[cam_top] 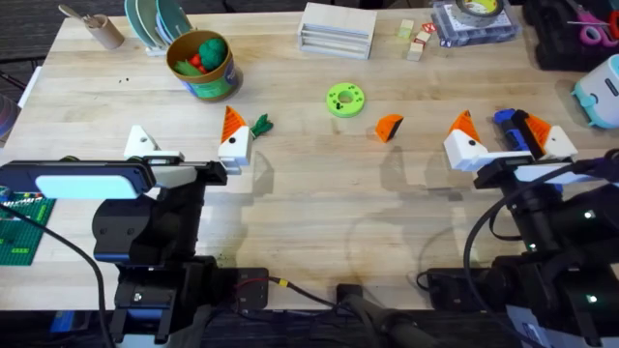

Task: Pick up the gripper from the table and insert it into the empty holder that is missing its gripper. Then pick up a screw, insert it into the mounting hole, and use the screwdriver to tighten it. Finally, clean up the table by picking up the vegetable and placing it into the bucket.

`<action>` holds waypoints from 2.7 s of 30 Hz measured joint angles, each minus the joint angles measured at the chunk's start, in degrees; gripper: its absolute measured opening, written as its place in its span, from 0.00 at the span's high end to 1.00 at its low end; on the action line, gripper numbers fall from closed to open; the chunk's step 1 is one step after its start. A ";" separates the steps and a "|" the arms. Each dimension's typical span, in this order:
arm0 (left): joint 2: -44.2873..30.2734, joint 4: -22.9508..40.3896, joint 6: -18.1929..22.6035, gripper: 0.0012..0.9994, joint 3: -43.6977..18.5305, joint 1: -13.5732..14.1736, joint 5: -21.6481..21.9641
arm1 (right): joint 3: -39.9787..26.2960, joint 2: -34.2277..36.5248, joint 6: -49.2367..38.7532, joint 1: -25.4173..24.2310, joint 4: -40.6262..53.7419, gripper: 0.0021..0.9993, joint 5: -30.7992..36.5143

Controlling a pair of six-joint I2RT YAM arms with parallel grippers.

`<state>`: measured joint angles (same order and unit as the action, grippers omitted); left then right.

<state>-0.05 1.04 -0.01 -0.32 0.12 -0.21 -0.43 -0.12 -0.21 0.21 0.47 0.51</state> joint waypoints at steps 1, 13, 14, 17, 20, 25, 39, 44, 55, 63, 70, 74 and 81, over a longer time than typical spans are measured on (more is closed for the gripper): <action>0.00 0.00 0.00 0.01 0.00 0.00 0.00 | 0.00 0.00 0.00 0.00 0.00 0.01 0.00; 0.00 0.00 0.00 0.01 0.00 0.00 0.00 | 0.00 0.02 -0.26 0.00 -0.17 0.01 0.04; 0.00 0.00 0.01 0.01 0.00 0.00 0.00 | 0.00 0.02 -0.26 0.00 -0.20 0.01 0.04; 0.02 0.00 0.02 0.01 -0.03 0.00 0.00 | -0.05 0.02 -0.26 0.00 0.05 0.01 0.00; 0.00 1.05 0.00 0.01 -0.54 0.00 0.02 | -1.54 0.09 -0.28 0.00 3.17 0.01 0.00; -2.43 7.45 0.21 0.01 -6.90 0.00 0.18 | -9.75 3.46 -0.48 0.00 12.69 0.01 -0.43; -33.67 21.71 1.65 0.01 -40.24 0.00 -1.06 | -45.43 32.90 -2.81 0.00 34.43 0.01 -4.54; -38.33 22.21 1.77 0.01 -42.36 0.02 -5.15 | -47.95 36.13 -2.82 0.00 34.25 0.01 -4.68; -45.00 25.71 1.29 0.01 -42.42 0.07 -7.99 | -47.95 36.83 -2.76 0.00 35.60 0.01 -4.66; -57.66 26.97 1.16 0.01 -42.42 0.41 -12.44 | -47.95 42.99 -2.75 0.00 35.63 0.01 -4.68; -68.61 26.51 1.09 0.00 -42.42 1.93 -13.34 | -47.95 43.89 -2.75 0.00 35.60 0.01 -4.66; -74.01 26.45 1.09 0.00 -42.42 2.05 -13.54 | -47.95 43.89 -2.75 0.00 35.60 0.01 -4.67; -77.57 25.78 0.92 0.76 -42.42 2.05 -13.60 | -47.95 43.89 -2.75 0.00 35.60 0.01 -4.67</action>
<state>-77.62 26.81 0.91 -42.74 2.17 -13.80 -48.38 43.77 -2.96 0.21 36.07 -4.15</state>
